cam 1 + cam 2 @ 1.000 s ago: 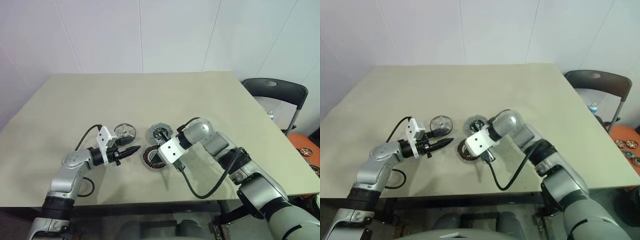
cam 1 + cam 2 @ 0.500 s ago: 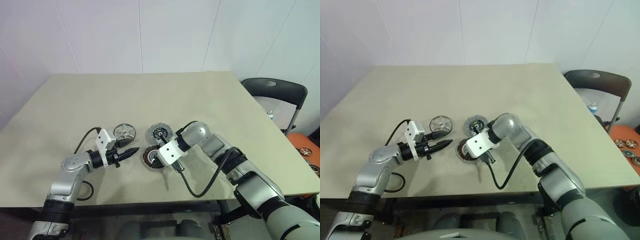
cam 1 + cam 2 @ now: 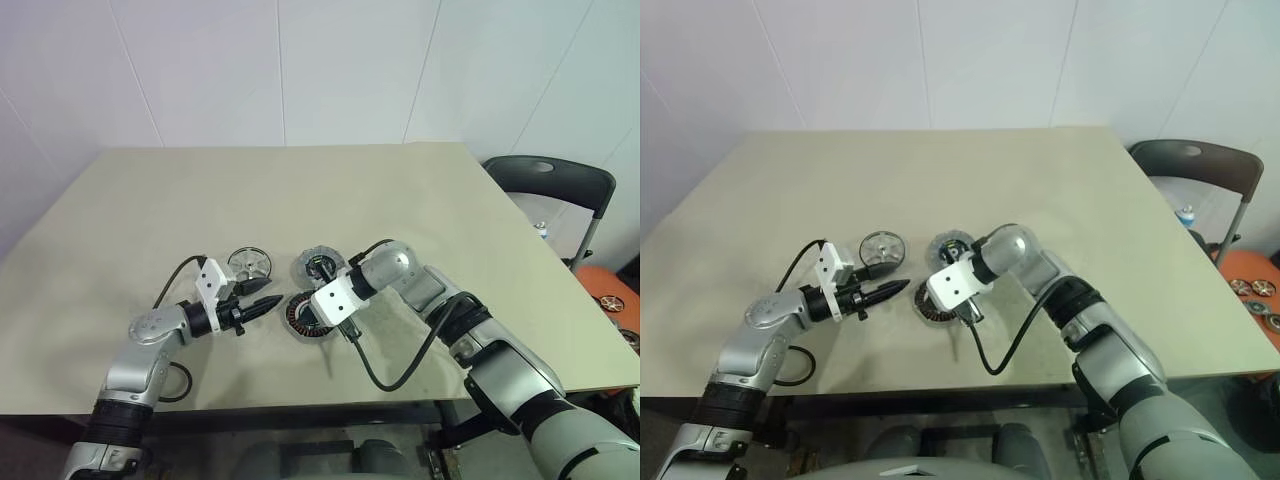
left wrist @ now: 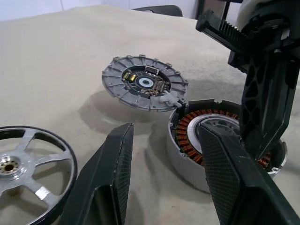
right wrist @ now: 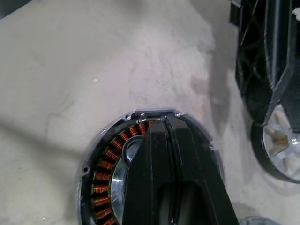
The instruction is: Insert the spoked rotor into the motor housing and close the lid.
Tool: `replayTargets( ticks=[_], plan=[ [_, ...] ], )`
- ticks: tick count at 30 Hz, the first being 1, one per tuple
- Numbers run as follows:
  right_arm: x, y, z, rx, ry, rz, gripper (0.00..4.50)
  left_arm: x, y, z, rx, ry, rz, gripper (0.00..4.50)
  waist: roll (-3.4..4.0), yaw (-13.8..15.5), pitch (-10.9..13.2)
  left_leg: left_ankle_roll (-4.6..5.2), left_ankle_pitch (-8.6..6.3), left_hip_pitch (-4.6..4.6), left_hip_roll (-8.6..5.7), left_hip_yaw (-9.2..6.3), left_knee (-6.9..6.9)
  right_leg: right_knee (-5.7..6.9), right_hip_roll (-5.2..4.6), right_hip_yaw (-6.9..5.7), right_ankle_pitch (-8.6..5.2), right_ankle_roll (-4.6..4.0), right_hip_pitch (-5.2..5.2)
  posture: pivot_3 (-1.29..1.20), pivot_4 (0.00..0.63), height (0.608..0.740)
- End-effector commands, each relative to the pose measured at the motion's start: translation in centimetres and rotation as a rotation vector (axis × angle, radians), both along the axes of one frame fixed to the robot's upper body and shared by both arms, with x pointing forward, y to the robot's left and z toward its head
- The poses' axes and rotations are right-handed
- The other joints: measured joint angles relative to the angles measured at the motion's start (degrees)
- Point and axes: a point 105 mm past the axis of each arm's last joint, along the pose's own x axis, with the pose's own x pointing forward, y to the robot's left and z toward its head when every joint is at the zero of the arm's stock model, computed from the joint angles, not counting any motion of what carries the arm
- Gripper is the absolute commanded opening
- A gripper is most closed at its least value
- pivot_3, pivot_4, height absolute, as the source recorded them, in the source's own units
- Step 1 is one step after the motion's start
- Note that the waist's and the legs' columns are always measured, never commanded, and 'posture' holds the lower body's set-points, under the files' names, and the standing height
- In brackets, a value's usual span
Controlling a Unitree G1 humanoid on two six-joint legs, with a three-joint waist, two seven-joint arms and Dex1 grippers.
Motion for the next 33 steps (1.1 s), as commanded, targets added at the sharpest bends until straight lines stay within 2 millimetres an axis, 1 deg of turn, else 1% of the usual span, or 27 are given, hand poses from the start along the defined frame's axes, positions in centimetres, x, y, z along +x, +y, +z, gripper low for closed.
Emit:
replayTargets(
  ticks=[1,3,6,12,15,18,21,24,33],
  plan=[
    [0.6,0.4,1.7,0.042,-0.051,0.011,0.02,-0.1,-0.6,1.2,0.001,-0.057,-0.020,2.34,0.00,0.0,0.0,0.00,0.00,0.00,0.00,0.00,0.00,0.00,0.00,0.00,0.00,-0.01,0.00,0.00,0.000,0.740],
    [0.6,0.4,1.8,0.045,-0.055,0.012,0.02,-0.1,-0.6,1.2,0.001,-0.058,-0.020,2.34,0.00,0.0,0.0,0.00,0.00,0.00,0.00,0.00,0.00,0.00,0.00,0.00,0.00,0.00,0.00,0.00,0.000,0.740],
    [0.7,0.2,2.6,0.046,-0.059,0.025,0.02,-0.1,-0.6,1.3,-0.001,-0.061,-0.018,2.34,0.01,0.0,0.0,0.00,0.00,0.00,0.00,0.00,-0.02,0.00,0.00,0.00,0.00,0.00,-0.01,0.00,0.000,0.740],
    [0.5,-0.2,3.5,0.000,-0.136,0.103,0.02,-0.1,-0.6,1.5,0.001,-0.064,-0.015,2.34,0.01,0.0,0.0,0.00,0.00,0.00,0.00,0.00,-0.02,-0.02,0.00,0.00,-0.01,-0.01,-0.01,0.00,0.000,0.740],
    [0.5,-0.3,3.5,-0.030,-0.180,0.142,0.02,-0.1,-0.6,1.5,0.001,-0.063,-0.013,2.34,0.01,0.0,0.0,0.01,0.01,0.00,0.00,0.01,-0.04,-0.02,0.00,0.00,0.00,-0.01,-0.01,0.00,0.000,0.740],
    [0.5,-0.2,3.8,-0.023,-0.197,0.169,0.02,0.0,-0.7,1.6,-0.002,-0.063,-0.010,2.34,0.02,0.0,0.0,0.03,0.03,0.00,0.00,0.01,-0.08,-0.01,0.00,0.00,0.01,0.02,-0.04,0.00,0.000,0.740],
    [0.3,-0.5,3.5,-0.055,-0.194,0.198,0.56,0.0,-0.8,1.7,-0.001,-0.064,-0.007,2.34,0.02,0.0,0.0,0.04,0.03,0.00,0.00,0.01,-0.10,-0.02,0.00,0.00,0.02,0.03,-0.05,0.00,0.000,0.740],
    [0.7,-0.7,3.1,-0.097,-0.233,0.202,1.47,0.0,-0.8,1.8,0.000,-0.065,-0.002,2.34,0.02,0.0,0.0,0.03,0.03,0.00,0.00,0.02,-0.11,-0.02,-0.01,-0.01,0.01,0.03,-0.05,0.00,0.000,0.740],
    [1.3,-0.5,2.4,-0.135,-0.298,0.233,1.47,-0.2,-1.0,2.5,-0.006,-0.065,0.009,2.34,0.02,0.0,0.0,0.02,0.07,0.01,0.00,0.05,-0.21,-0.02,-0.01,-0.01,0.02,0.03,-0.11,0.00,0.000,0.740]
  ],
)
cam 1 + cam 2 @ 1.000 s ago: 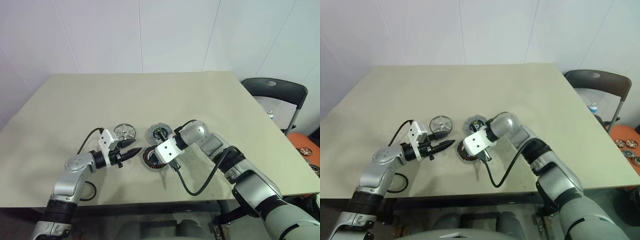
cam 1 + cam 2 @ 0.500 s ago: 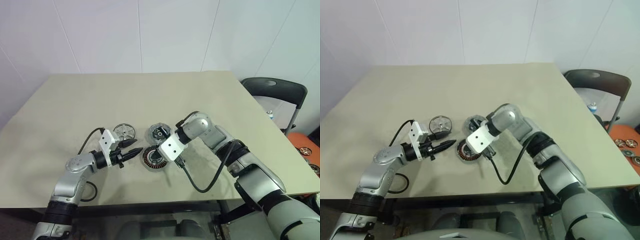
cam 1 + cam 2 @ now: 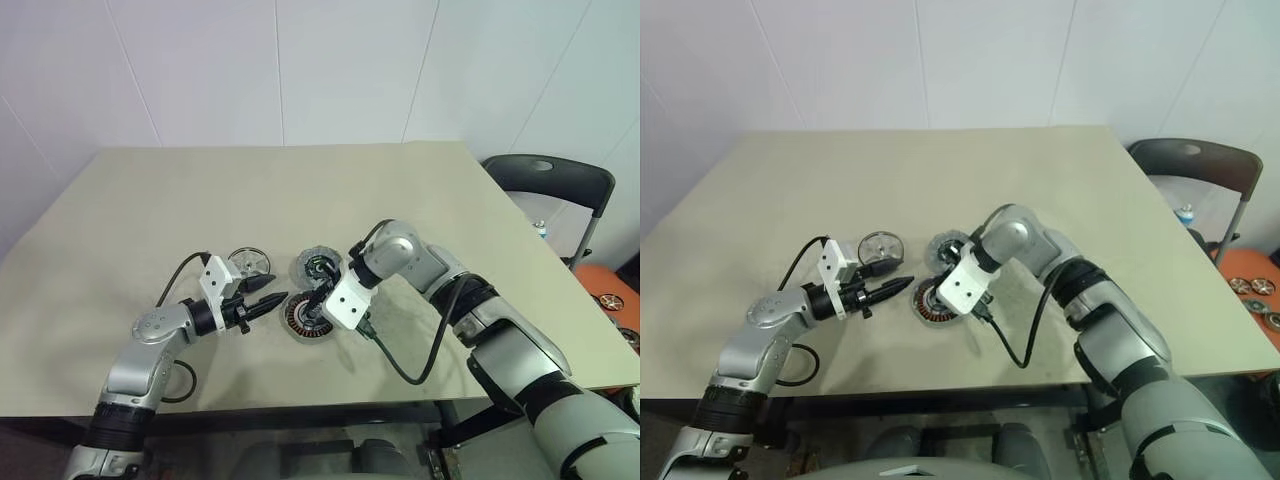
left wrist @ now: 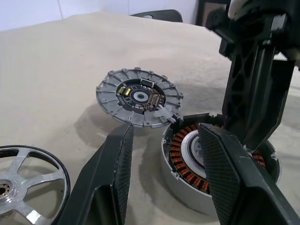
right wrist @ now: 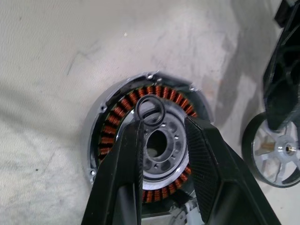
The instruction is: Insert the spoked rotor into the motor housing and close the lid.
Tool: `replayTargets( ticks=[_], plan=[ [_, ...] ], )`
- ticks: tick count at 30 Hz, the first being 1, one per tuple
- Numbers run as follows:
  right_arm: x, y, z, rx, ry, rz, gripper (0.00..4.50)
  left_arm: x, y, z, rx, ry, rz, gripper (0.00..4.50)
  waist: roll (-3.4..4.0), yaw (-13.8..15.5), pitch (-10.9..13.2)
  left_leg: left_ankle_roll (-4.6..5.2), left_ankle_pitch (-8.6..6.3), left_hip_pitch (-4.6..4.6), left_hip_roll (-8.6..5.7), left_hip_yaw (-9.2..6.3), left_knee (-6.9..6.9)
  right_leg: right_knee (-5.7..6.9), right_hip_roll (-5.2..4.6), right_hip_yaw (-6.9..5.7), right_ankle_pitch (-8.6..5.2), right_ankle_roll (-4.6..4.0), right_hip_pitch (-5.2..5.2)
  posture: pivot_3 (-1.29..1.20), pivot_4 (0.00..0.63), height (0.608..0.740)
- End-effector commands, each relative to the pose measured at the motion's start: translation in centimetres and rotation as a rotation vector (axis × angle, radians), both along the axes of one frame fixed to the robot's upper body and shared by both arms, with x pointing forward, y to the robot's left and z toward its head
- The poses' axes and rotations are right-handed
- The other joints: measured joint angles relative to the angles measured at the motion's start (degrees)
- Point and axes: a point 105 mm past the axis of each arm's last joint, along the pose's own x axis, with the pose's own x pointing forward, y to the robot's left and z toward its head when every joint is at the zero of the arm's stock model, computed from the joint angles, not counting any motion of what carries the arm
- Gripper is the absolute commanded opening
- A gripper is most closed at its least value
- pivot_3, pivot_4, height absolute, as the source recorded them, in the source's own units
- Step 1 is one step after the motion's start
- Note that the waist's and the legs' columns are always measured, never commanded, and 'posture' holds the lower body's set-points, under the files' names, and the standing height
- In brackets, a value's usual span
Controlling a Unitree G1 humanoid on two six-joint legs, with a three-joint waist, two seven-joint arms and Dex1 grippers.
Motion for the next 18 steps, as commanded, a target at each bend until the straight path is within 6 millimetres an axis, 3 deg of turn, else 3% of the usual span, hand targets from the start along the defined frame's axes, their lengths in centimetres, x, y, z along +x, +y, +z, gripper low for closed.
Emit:
replayTargets(
  ticks=[1,10,18],
  plan=[
    [0.6,0.8,1.3,0.017,-0.085,0.039,1.47,0.1,-0.2,1.4,-0.008,-0.045,0.000,2.34,0.00,0.0,0.0,-0.01,0.02,0.00,0.00,0.00,-0.02,0.00,0.00,0.00,0.00,0.00,-0.01,0.00,0.000,0.740],
    [0.4,1.0,1.2,0.004,-0.086,0.071,1.47,0.2,-0.3,1.5,-0.008,-0.044,0.004,2.34,0.00,0.0,0.0,-0.11,0.14,0.05,0.00,0.00,-0.31,-0.01,0.03,-0.02,0.02,0.04,-0.08,0.00,0.000,0.740],
    [0.4,-0.1,2.1,0.000,-0.097,0.078,1.47,0.1,-0.1,1.1,0.005,-0.036,0.008,2.34,0.00,0.0,0.0,-0.16,0.18,0.07,0.00,0.00,-0.31,-0.01,0.05,-0.03,0.02,0.04,-0.07,0.00,0.000,0.740]
  ],
)
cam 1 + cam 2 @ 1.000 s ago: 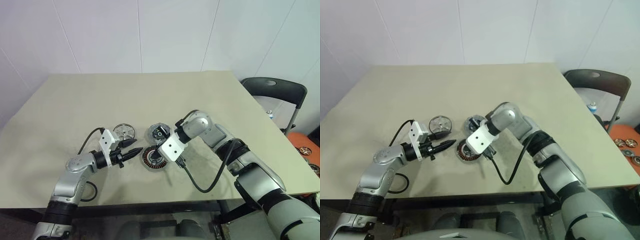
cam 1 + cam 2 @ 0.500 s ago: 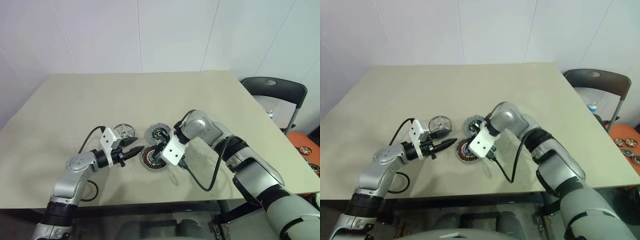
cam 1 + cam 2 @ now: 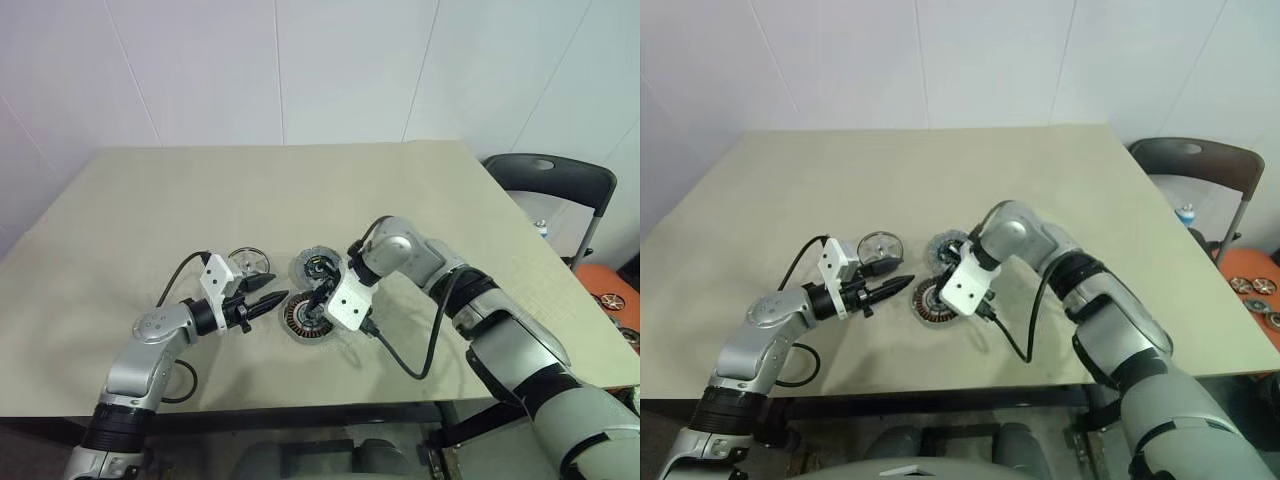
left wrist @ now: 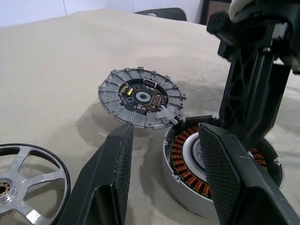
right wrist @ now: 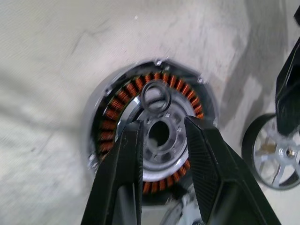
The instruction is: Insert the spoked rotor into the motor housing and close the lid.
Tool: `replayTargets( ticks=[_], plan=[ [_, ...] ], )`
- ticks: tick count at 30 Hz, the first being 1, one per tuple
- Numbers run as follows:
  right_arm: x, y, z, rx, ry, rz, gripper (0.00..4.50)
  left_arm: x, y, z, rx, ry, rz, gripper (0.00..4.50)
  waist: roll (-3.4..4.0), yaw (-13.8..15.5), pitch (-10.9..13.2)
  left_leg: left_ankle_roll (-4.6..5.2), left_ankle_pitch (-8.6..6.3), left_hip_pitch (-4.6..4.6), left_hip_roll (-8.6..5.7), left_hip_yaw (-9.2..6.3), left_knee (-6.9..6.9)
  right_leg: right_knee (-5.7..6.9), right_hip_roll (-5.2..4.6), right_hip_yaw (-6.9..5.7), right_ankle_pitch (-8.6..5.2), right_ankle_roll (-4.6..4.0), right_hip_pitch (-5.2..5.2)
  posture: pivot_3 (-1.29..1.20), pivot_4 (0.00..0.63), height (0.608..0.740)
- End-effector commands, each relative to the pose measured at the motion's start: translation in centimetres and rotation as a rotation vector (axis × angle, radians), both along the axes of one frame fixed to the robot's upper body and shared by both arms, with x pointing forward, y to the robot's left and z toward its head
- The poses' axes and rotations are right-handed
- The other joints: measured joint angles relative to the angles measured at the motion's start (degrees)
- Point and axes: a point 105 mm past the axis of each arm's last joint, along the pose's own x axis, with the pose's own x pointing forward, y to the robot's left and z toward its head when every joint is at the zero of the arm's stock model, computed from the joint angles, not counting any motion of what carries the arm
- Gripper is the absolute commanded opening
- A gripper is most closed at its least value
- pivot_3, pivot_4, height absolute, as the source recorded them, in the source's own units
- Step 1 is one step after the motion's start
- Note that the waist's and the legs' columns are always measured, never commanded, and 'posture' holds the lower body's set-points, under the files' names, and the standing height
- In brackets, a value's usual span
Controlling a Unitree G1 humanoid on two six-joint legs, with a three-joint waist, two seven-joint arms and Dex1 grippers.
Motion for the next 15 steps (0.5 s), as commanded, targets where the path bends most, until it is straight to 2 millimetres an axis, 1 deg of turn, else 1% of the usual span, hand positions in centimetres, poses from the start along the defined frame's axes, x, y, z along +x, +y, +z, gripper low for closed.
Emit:
replayTargets(
  ticks=[1,5,8,12,14,15],
  plan=[
    [0.0,0.3,1.7,0.032,-0.040,0.033,1.47,0.1,-0.1,1.0,0.006,-0.046,-0.008,2.34,0.00,0.0,0.0,0.00,0.00,0.01,0.01,0.00,-0.01,0.00,0.01,0.00,0.00,0.00,0.00,0.00,0.000,0.740],
    [-0.7,0.2,1.5,0.021,-0.015,0.045,1.47,0.3,-0.3,1.1,0.000,-0.049,-0.008,2.34,0.00,0.0,0.0,-0.02,0.02,0.02,0.04,0.00,-0.03,0.01,0.05,0.00,0.00,0.00,-0.01,0.00,0.000,0.740],
    [-1.3,0.0,1.7,0.023,0.013,0.050,1.47,0.4,-0.3,0.9,0.004,-0.044,-0.012,2.34,0.00,0.1,0.0,-0.02,0.02,0.02,0.04,0.00,-0.03,0.01,0.05,0.00,0.00,0.00,0.00,0.00,0.000,0.740],
    [-2.4,0.9,2.3,0.085,0.080,0.065,1.47,0.7,0.0,0.6,0.006,-0.040,-0.007,2.34,-0.01,0.1,0.0,-0.02,0.02,0.02,0.04,-0.01,-0.02,0.00,0.03,0.00,0.00,0.00,0.02,0.00,0.000,0.740],
    [-2.6,1.0,2.3,0.085,0.091,0.062,1.47,0.7,0.1,0.6,0.007,-0.039,-0.007,2.34,-0.01,0.1,0.0,-0.02,0.02,0.02,0.04,-0.01,-0.02,0.00,0.03,0.00,0.00,0.00,0.01,0.00,0.000,0.740],
    [-2.5,1.1,2.3,0.094,0.096,0.057,1.29,0.7,0.1,0.6,0.007,-0.039,-0.008,2.34,-0.01,0.1,0.0,-0.02,0.02,0.03,0.04,-0.01,-0.02,0.01,0.03,0.00,0.00,0.00,0.01,0.00,0.000,0.740]
  ],
)
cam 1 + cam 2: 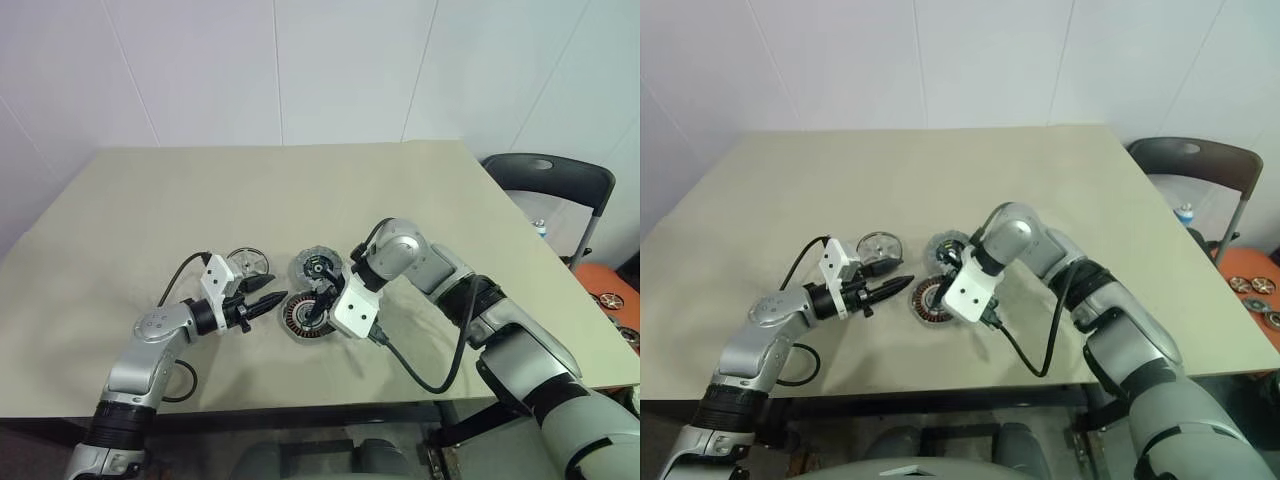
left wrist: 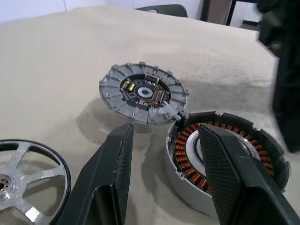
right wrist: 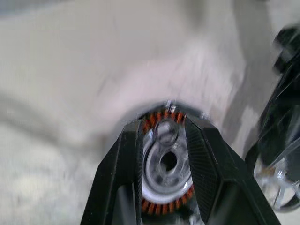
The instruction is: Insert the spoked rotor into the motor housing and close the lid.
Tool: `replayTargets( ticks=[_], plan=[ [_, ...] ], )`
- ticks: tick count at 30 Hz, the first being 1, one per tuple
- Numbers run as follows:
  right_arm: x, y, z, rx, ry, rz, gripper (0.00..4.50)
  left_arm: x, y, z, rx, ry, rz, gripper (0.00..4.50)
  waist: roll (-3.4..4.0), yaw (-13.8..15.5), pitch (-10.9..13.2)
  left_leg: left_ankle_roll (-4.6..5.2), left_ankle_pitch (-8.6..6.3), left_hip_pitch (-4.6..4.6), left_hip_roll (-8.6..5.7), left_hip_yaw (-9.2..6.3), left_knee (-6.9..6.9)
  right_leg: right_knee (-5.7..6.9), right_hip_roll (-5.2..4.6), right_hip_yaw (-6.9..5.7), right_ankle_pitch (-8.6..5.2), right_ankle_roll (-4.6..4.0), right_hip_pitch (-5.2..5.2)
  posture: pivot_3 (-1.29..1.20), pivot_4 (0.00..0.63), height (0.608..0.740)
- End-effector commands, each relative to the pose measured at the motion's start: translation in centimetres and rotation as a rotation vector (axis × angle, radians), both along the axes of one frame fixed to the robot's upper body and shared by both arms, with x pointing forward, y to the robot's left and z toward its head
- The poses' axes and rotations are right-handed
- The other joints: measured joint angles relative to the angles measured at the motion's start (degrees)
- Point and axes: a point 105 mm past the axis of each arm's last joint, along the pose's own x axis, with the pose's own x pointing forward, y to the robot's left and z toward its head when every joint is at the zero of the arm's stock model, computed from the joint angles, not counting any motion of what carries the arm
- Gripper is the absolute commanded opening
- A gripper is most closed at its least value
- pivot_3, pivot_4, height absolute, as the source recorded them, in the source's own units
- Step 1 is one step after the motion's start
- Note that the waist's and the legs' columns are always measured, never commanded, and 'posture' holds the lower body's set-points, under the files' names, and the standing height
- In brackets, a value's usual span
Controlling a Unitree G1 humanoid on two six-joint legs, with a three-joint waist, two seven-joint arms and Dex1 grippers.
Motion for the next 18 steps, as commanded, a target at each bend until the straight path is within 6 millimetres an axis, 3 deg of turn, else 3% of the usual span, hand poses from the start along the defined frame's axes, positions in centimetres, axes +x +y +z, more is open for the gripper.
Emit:
replayTargets(
  ticks=[1,5,18],
  plan=[
    [0.1,0.6,1.4,0.062,0.002,-0.006,1.09,0.3,0.0,1.1,0.000,-0.056,-0.013,2.34,0.00,0.0,0.0,0.00,0.00,0.00,0.00,0.00,0.00,0.00,0.00,0.00,0.00,0.00,0.00,0.00,0.000,0.740],
    [-0.1,0.8,1.2,0.058,0.001,-0.003,0.04,0.1,0.4,0.9,0.003,-0.055,-0.009,2.34,0.00,0.0,0.0,-0.01,0.00,0.00,0.00,0.00,-0.01,0.00,-0.03,0.00,-0.01,-0.02,-0.01,0.00,0.000,0.740],
    [-0.4,2.0,0.1,0.059,0.056,-0.019,0.04,-0.3,0.8,0.0,0.011,-0.049,0.006,2.34,0.00,0.0,0.0,-0.03,-0.01,0.00,-0.01,0.00,-0.04,-0.01,-0.08,0.01,-0.01,-0.02,-0.03,0.00,0.000,0.740]
  ],
)
